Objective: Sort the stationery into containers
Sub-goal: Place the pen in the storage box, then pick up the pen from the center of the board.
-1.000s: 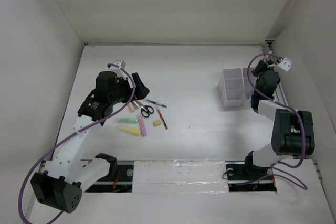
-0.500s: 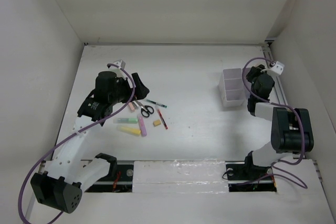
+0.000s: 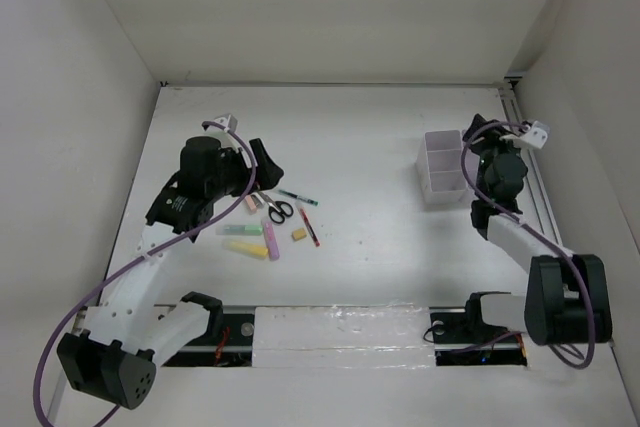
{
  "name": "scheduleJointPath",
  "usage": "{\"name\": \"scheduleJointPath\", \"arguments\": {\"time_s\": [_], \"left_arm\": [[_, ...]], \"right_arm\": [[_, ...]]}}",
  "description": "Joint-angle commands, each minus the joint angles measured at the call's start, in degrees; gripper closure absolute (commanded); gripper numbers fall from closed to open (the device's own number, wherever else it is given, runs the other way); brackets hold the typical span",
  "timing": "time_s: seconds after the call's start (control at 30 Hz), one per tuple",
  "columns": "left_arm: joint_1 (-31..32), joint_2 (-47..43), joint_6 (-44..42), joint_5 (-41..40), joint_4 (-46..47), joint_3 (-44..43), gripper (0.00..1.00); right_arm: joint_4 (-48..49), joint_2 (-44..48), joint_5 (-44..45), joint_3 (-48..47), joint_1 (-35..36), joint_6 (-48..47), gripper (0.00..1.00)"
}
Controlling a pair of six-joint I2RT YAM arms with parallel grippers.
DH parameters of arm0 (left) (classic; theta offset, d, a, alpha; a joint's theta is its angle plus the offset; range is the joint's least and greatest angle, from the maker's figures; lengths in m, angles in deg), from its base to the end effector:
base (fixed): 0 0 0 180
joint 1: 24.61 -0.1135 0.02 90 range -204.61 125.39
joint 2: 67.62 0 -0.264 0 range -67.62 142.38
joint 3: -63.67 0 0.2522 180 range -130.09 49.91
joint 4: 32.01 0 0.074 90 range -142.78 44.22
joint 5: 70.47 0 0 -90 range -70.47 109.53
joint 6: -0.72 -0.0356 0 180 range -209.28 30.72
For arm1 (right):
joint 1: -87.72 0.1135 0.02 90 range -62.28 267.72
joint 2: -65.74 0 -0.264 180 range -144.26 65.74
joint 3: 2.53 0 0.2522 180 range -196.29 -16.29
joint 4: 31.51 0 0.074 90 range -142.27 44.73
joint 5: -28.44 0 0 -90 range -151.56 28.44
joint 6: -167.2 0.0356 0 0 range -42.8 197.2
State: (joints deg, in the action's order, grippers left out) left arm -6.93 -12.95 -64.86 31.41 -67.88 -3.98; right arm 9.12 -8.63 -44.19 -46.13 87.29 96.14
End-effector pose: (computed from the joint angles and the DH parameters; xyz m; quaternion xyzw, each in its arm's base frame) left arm 0.2011 -0.0718 0.3432 0.0084 0.8308 -0.2780 0.4821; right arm 0.2719 -0.0127 0.2572 0.2210 0.6078 0.0257 0.7623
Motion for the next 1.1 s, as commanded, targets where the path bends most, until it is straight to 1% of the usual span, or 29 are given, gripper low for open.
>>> {"name": "scheduleJointPath", "arguments": {"time_s": [0.0,0.03,0.07,0.1,0.13,0.17,0.2,0.23,0.27,0.3,0.33,0.4,0.43,0.47,0.5,0.57,0.63,0.7,0.8,0.83,0.87,0.9,0.93,1.0,1.07], "left_arm": [[0.2,-1.4,0.0,-2.3,1.1,0.3,0.00],[0.2,-1.4,0.6,-5.5,1.1,-0.2,0.00],[-1.0,-1.4,1.5,-7.4,0.4,-0.3,0.00],[-2.0,-1.4,2.4,-9.0,-0.3,-0.3,0.00],[-3.2,-0.9,4.4,-10.3,-0.8,-0.3,0.00],[-3.8,0.2,5.7,-15.3,-1.8,-1.0,0.00],[-3.8,1.0,6.7,-17.5,-4.3,-1.9,0.00],[-3.8,1.0,7.3,-19.2,-5.0,-2.6,0.00],[-3.8,1.0,9.2,-22.9,-5.7,-2.6,0.00],[-3.8,1.0,10.2,-24.7,-6.4,-2.6,0.00],[-3.8,1.0,11.0,-26.1,-7.1,-3.1,0.00],[-3.8,-1.7,13.3,-30.3,-7.8,-3.2,0.00],[-3.8,-2.5,13.3,-31.1,-8.4,-3.2,0.00],[-3.8,-3.4,13.3,-31.1,-7.9,-2.5,0.00],[-3.8,-4.1,13.3,-31.1,-7.9,-2.4,0.00],[-3.8,-5.3,13.3,-31.1,-7.3,-1.8,0.00],[-3.8,-5.3,13.3,-31.1,-7.3,-1.8,0.00],[-3.8,-3.9,12.6,-30.4,-7.3,-1.8,0.00],[-3.8,-2.7,12.6,-30.4,-7.9,-2.4,0.00],[-3.8,-2.7,12.6,-30.4,-7.9,-2.4,0.00],[-3.8,-2.7,12.6,-31.1,-7.9,-2.4,0.00],[-3.8,-3.4,13.1,-31.8,-7.9,-2.4,0.00],[-3.8,-3.4,13.1,-31.8,-7.9,-2.4,0.00],[-3.8,-3.4,14.4,-33.5,-8.6,-2.4,0.00],[-3.8,-2.7,15.3,-34.7,-9.7,-2.9,0.00]], "right_arm": [[-1.0,6.5,-0.8,-3.8,3.8,-2.7,0.39],[-4.3,7.0,-0.8,-5.8,5.0,-4.1,0.39],[-13.4,7.0,-3.1,-8.4,7.3,-5.0,0.38],[-18.2,7.0,-4.5,-11.2,8.6,-6.4,0.38],[-22.5,6.3,-5.1,-16.6,10.1,-8.1,0.38],[-31.8,5.6,-5.7,-19.5,11.6,-9.3,0.36],[-36.1,4.7,-8.4,-22.2,14.5,-10.3,0.17],[-40.2,2.6,-8.4,-27.3,16.1,-10.3,0.17],[-44.0,1.5,-9.3,-29.5,17.6,-11.1,0.17],[-49.1,0.5,-11.6,-31.0,19.3,-11.1,0.17],[-50.9,-0.4,-11.7,-33.3,23.3,-11.1,0.17],[-54.4,-3.1,-11.7,-34.9,27.7,-12.2,0.17],[-54.4,-3.9,-11.1,-34.9,31.3,-12.2,0.18],[-54.4,-4.6,-11.1,-35.5,32.8,-12.2,0.18],[-54.4,-5.5,-9.9,-35.5,33.7,-12.2,0.20],[-53.9,-6.1,-8.5,-34.8,34.3,-10.2,0.20],[-52.7,-6.1,-9.4,-34.1,33.6,-9.1,0.22],[-51.7,-5.4,-14.9,-33.4,31.5,-8.5,0.19],[-51.0,-5.4,-21.8,-34.5,30.2,-8.5,0.18],[-52.2,-6.7,-24.0,-35.8,30.2,-10.6,0.18],[-56.4,-8.0,-26.0,-37.5,30.2,-11.8,0.18],[-62.9,-11.4,-28.9,-42.1,30.2,-14.7,0.18],[-62.9,-13.3,-29.7,-44.4,30.8,-14.7,0.19],[-69.6,-16.7,-29.7,-47.7,32.1,-17.4,0.21],[-72.0,-20.4,-28.9,-50.1,35.0,-18.6,0.26]]}}
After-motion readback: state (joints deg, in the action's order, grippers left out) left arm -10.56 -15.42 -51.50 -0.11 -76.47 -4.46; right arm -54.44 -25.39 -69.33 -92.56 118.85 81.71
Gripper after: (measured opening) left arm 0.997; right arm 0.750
